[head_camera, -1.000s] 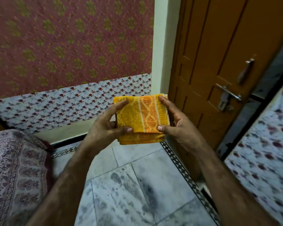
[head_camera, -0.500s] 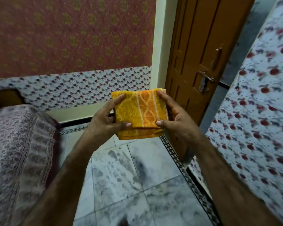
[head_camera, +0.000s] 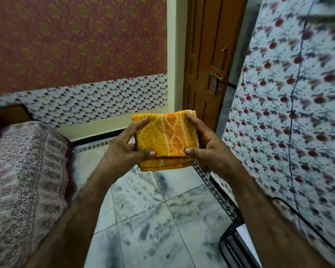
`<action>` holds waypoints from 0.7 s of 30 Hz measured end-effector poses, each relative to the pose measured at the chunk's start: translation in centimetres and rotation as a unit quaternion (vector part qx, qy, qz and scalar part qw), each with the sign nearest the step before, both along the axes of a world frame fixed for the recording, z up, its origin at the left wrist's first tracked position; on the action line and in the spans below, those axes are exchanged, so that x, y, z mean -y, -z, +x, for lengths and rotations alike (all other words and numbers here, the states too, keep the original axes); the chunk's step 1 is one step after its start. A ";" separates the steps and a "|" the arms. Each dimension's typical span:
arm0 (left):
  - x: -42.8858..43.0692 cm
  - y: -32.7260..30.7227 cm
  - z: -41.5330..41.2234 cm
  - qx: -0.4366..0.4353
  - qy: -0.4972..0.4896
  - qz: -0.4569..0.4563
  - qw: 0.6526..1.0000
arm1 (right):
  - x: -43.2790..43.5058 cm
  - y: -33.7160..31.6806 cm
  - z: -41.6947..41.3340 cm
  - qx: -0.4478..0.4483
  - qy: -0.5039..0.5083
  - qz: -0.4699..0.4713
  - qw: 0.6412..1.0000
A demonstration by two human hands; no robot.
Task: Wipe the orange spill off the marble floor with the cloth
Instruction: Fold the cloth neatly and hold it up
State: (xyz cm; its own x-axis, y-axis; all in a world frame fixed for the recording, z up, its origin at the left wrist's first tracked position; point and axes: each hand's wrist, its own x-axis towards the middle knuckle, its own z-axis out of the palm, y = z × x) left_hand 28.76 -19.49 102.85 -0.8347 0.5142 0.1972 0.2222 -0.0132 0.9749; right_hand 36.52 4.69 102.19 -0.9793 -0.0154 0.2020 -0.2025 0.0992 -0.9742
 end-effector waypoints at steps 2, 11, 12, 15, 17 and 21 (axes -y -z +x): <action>0.6 0.4 2.3 0.003 0.012 -0.004 1.000 | 0.8 0.5 2.9 0.001 0.010 -0.011 1.000; 1.1 1.2 10.8 0.006 0.079 -0.047 0.996 | 2.5 1.7 15.1 0.013 0.091 -0.009 0.996; 0.8 1.2 11.4 0.001 0.084 -0.050 0.995 | 2.5 1.6 16.0 0.012 0.101 -0.009 0.995; 0.3 1.2 13.3 -0.003 0.101 -0.041 0.994 | 2.5 1.4 18.6 0.010 0.127 -0.003 0.992; 0.2 1.4 14.5 0.003 0.113 -0.038 0.993 | 2.7 1.4 20.1 0.014 0.134 -0.003 0.991; -0.4 1.8 16.6 0.018 0.130 -0.040 0.991 | 2.4 1.7 22.9 0.017 0.145 0.000 0.989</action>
State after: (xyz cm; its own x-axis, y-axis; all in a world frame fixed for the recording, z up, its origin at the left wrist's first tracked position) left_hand 45.34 -19.11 101.05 -0.6784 0.7248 0.1202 0.1865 0.0117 0.9824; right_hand 59.45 2.27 100.48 -0.9485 0.2679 0.1690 -0.1326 0.1487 -0.9799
